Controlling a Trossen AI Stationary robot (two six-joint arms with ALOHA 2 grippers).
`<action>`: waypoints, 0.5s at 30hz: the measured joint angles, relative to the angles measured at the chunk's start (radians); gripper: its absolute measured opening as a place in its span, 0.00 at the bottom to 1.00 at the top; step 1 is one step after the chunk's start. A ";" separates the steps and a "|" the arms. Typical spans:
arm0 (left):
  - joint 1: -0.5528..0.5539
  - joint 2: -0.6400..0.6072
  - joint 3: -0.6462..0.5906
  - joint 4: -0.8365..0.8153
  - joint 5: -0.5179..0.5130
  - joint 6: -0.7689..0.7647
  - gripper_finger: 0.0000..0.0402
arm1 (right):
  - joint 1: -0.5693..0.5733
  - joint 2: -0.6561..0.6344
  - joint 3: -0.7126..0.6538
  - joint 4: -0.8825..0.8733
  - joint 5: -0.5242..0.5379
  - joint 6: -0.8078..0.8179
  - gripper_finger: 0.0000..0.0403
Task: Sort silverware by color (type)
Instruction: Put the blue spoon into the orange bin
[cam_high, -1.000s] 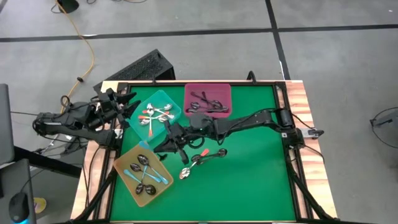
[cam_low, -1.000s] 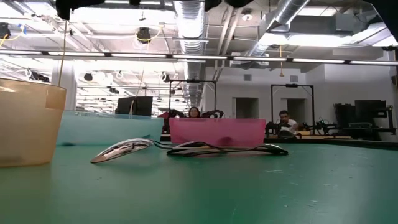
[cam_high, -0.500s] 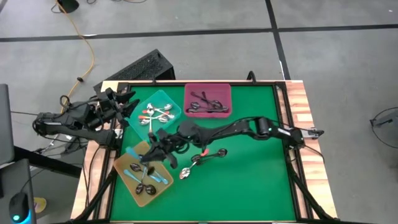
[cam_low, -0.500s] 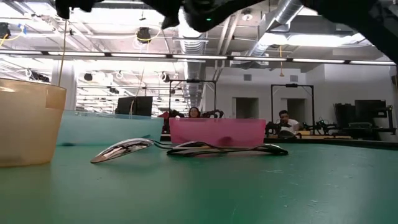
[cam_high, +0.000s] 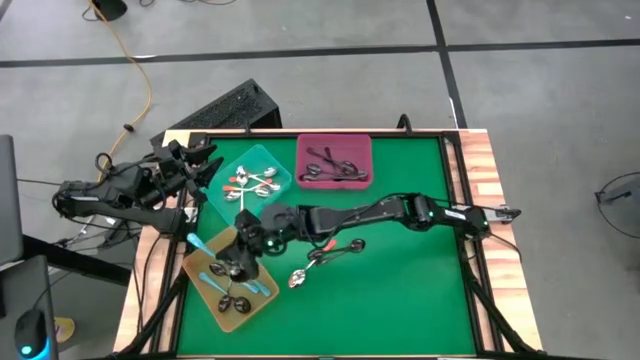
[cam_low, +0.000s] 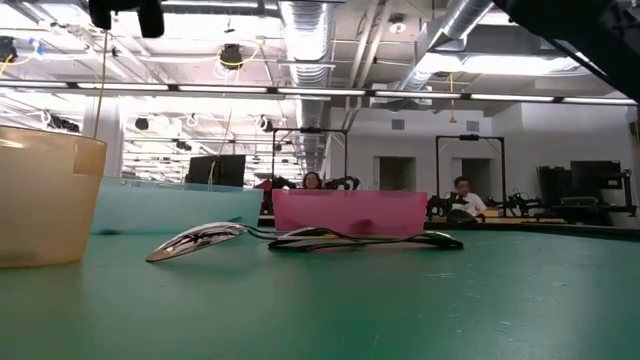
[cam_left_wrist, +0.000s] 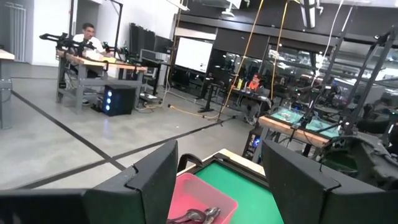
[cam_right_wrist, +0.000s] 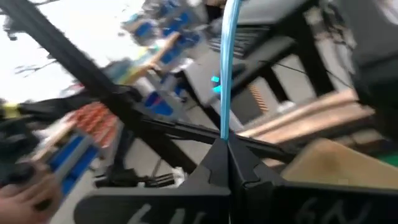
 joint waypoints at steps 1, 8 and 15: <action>0.000 0.000 0.000 0.001 0.000 0.000 0.54 | 0.000 0.000 -0.001 -0.021 0.021 0.015 0.00; 0.000 0.000 0.000 0.016 -0.013 0.003 0.54 | -0.026 0.077 -0.005 -0.014 0.015 0.197 0.00; 0.000 0.000 0.000 0.014 -0.027 0.003 0.54 | -0.023 0.074 -0.003 -0.036 0.014 0.206 0.00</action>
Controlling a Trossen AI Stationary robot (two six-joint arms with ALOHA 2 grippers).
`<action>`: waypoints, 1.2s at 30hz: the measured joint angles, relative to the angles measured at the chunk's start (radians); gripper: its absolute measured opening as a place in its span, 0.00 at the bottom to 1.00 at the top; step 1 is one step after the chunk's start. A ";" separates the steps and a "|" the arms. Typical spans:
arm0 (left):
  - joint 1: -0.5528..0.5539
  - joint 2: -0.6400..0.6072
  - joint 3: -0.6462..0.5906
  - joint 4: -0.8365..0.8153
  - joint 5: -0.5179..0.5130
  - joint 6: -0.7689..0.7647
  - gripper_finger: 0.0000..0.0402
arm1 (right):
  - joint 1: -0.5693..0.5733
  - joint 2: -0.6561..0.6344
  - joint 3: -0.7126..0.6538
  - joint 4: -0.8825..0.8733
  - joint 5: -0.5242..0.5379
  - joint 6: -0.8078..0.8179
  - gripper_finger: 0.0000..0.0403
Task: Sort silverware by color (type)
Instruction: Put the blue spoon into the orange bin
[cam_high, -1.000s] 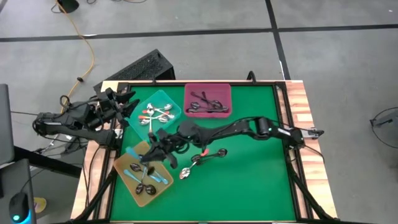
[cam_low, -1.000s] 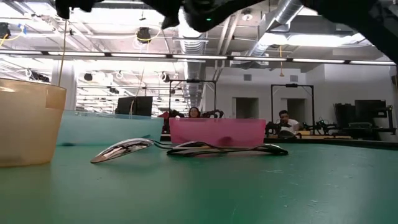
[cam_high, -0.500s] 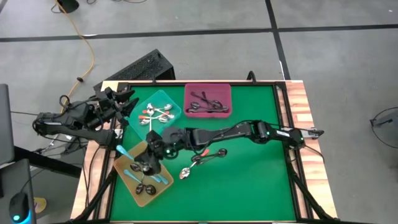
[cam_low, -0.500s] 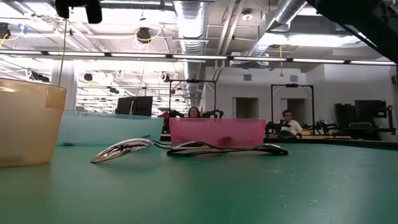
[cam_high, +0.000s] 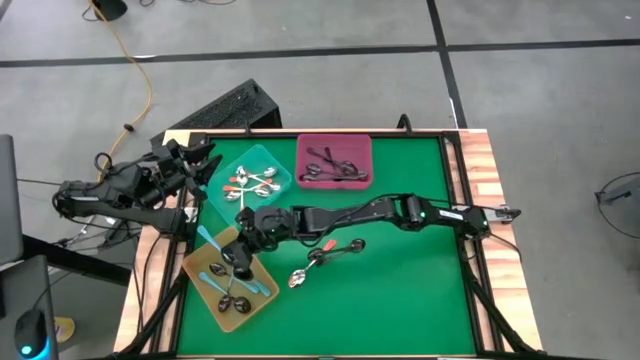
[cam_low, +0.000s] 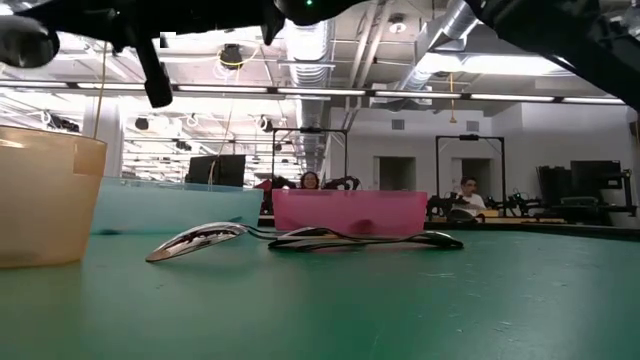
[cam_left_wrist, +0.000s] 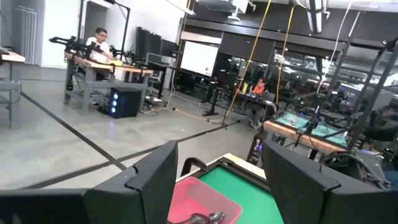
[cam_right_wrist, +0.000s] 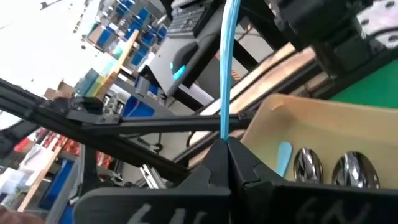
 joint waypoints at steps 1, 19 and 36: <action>0.000 0.000 0.000 0.000 0.000 0.000 0.54 | 0.002 0.000 0.000 -0.010 0.000 0.000 0.00; 0.000 0.000 0.000 0.000 -0.061 0.000 0.54 | -0.008 0.000 0.000 -0.069 -0.058 -0.022 0.00; 0.000 0.000 0.000 0.000 -0.095 -0.001 0.54 | -0.014 0.001 0.000 -0.053 -0.112 -0.058 0.00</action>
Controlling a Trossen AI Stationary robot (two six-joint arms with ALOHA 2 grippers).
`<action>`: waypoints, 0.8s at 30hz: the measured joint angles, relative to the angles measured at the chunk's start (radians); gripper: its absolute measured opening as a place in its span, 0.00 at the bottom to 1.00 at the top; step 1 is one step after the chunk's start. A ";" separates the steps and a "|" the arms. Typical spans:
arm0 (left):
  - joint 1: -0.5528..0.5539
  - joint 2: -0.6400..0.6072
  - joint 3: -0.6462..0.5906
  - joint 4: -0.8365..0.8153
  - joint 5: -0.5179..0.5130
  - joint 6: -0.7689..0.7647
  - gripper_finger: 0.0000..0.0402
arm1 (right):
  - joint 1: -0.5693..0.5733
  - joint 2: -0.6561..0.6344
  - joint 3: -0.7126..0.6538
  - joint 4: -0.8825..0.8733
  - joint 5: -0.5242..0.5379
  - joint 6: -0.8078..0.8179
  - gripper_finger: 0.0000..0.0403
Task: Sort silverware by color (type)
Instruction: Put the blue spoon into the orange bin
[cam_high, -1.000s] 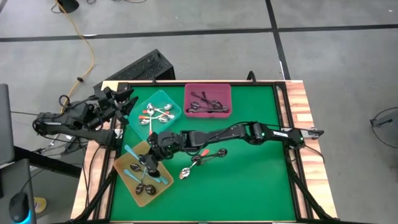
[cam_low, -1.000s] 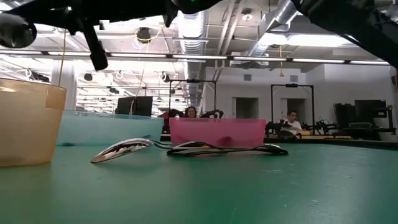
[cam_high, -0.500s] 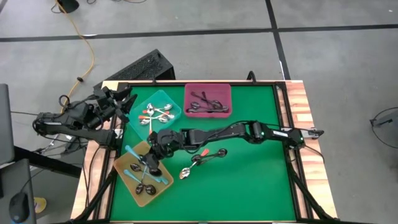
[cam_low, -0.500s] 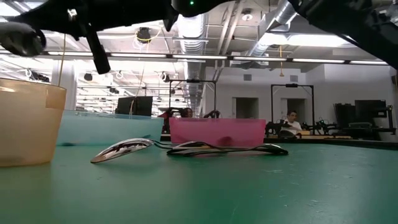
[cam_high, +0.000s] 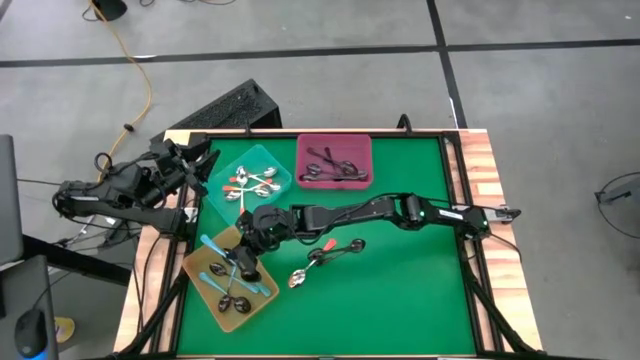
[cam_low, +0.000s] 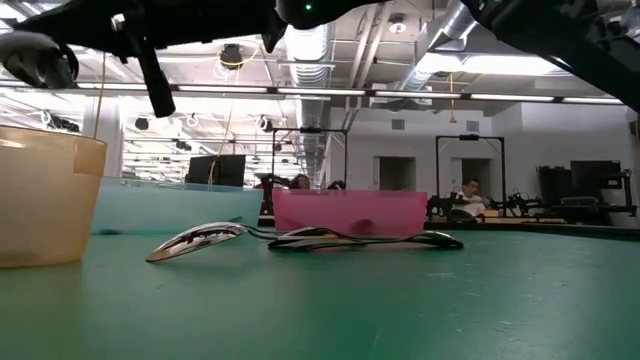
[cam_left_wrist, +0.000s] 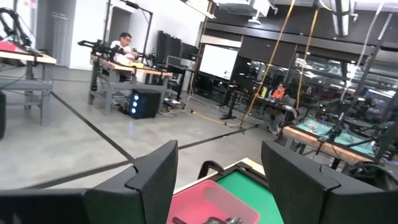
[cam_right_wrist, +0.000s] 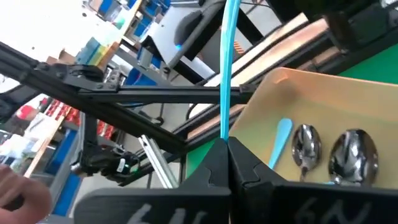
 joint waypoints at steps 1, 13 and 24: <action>0.000 0.000 0.000 0.000 -0.003 0.000 0.54 | 0.001 0.012 0.001 0.023 -0.003 0.008 0.00; 0.000 0.004 0.000 -0.007 -0.004 -0.024 0.54 | -0.026 0.115 0.019 0.236 -0.157 0.245 0.00; 0.000 0.004 0.000 -0.007 -0.005 -0.007 0.54 | -0.032 0.116 0.018 0.197 -0.151 0.271 0.01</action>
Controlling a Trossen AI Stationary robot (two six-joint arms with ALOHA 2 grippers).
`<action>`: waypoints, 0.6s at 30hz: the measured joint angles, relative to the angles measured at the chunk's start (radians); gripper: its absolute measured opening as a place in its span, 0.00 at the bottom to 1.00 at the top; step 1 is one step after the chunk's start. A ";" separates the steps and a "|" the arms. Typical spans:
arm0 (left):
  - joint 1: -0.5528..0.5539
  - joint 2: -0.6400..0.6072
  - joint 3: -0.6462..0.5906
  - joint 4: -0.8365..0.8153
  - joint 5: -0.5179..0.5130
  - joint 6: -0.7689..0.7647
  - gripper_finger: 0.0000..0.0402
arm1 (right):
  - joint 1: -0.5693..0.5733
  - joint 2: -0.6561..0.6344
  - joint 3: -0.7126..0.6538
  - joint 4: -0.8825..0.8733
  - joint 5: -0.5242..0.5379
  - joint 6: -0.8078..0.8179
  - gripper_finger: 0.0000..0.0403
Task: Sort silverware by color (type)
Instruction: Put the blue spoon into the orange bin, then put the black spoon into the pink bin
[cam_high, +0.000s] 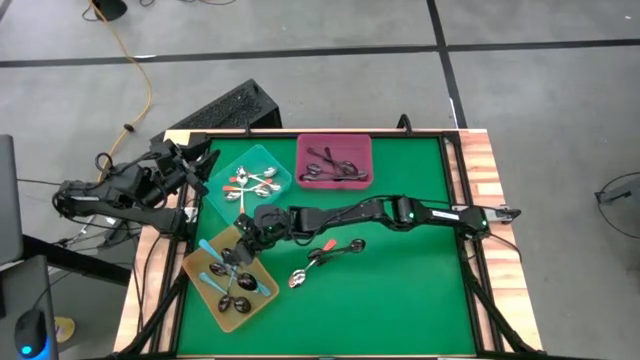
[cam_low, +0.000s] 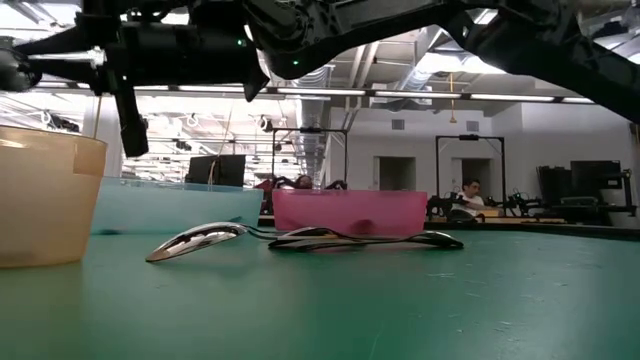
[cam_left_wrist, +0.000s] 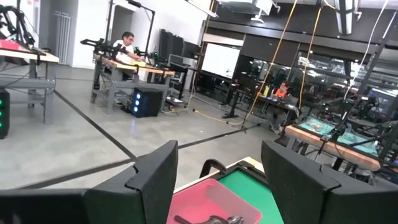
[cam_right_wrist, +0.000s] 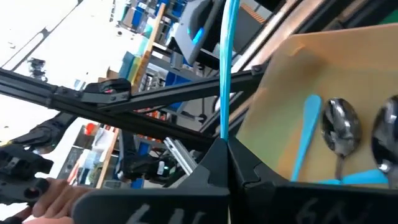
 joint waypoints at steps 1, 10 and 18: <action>0.000 0.000 0.000 0.000 0.000 0.000 0.54 | 0.000 0.000 0.000 -0.003 0.002 -0.003 0.02; 0.000 0.000 0.000 -0.002 -0.001 0.000 0.54 | 0.000 0.000 0.000 -0.011 0.020 0.006 0.19; 0.000 0.000 0.000 -0.020 -0.002 0.001 0.54 | -0.007 0.000 0.000 0.003 0.039 -0.008 0.20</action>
